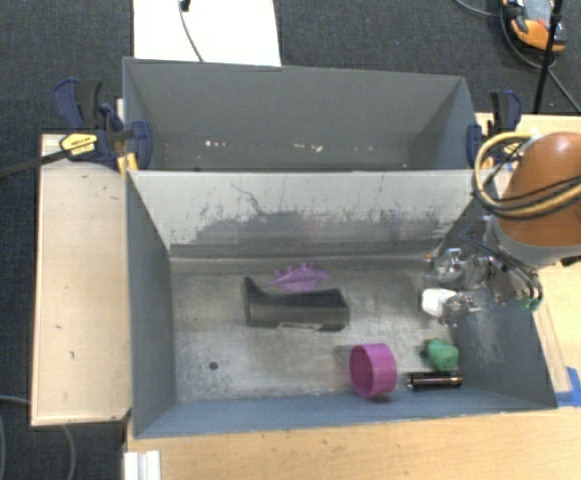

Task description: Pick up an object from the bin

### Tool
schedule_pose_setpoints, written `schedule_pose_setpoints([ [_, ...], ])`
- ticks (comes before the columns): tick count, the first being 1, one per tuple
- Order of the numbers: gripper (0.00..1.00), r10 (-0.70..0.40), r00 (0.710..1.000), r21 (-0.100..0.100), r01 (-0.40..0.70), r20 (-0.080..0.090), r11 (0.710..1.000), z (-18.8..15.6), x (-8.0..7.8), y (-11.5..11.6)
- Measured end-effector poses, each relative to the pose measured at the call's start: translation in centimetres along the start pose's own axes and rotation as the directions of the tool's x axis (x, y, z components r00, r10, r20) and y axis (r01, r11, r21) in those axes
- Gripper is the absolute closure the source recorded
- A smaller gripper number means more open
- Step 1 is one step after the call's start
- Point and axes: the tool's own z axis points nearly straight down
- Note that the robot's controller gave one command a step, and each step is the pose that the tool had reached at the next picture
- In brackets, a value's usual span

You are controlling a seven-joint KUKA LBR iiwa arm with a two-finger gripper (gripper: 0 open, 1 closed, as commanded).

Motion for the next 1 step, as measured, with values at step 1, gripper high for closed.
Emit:
schedule_pose_setpoints([
  [1, 1.0, 0.0, 1.0, -0.002, 0.0, -0.005, 1.0, -1.44, 0.11, 0.05],
])
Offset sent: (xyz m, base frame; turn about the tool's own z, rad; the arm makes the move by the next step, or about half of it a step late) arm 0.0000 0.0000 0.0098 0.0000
